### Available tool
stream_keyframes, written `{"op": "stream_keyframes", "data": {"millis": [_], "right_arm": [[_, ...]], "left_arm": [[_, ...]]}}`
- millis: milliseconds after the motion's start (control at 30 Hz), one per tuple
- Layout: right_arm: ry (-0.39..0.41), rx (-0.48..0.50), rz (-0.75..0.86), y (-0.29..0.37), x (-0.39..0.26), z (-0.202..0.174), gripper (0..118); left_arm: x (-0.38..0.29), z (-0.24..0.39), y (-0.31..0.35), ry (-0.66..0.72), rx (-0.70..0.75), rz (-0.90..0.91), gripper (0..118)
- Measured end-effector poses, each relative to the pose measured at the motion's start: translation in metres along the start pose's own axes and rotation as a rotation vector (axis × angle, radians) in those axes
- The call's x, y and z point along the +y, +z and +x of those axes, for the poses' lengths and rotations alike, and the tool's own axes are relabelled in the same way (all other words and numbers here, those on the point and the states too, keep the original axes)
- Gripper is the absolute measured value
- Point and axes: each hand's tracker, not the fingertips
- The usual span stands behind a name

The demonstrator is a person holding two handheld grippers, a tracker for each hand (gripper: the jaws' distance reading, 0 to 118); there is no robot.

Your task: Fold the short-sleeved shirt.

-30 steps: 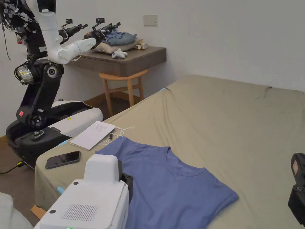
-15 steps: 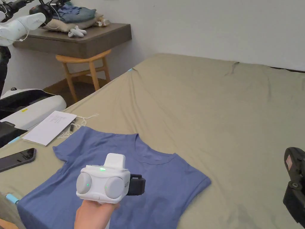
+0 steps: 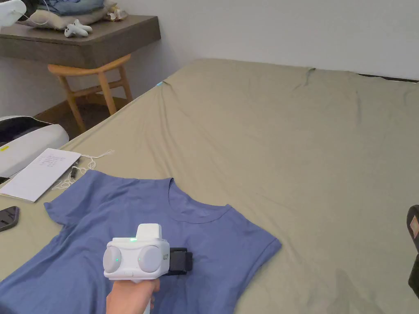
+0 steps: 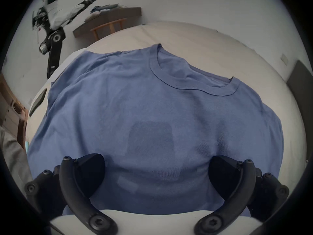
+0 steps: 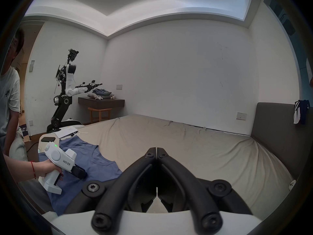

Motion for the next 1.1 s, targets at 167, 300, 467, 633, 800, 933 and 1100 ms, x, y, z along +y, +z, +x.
{"op": "stream_keyframes", "data": {"millis": [167,300,467,633,800,933,1100], "right_arm": [[0.012,-0.001,-0.005,0.001,-0.002,-0.001,0],[0.018,-0.007,-0.016,0.001,-0.005,0.002,0],[0.01,-0.015,-0.02,0.003,-0.004,0.007,0],[0.014,-0.029,-0.008,0.006,-0.001,0.013,0],[0.015,-0.044,0.004,0.015,0.001,0.023,0],[0.009,-0.071,0.014,0.028,0.002,0.036,0],[-0.005,-0.13,0.021,0.049,-0.001,0.058,0]], "left_arm": [[-0.001,0.007,0.003,0.013,0.015,-0.035,114],[-0.007,0.014,0.022,-0.071,-0.059,0.05,16],[-0.021,0.011,0.024,-0.053,0.03,0.136,0],[-0.009,0.004,0.027,-0.018,0.0,0.12,0],[0.003,0.007,0.056,-0.025,-0.008,0.199,0],[0.011,0.015,0.091,-0.046,0.008,0.283,0],[0.018,0.049,0.13,-0.12,-0.028,0.366,0]]}}
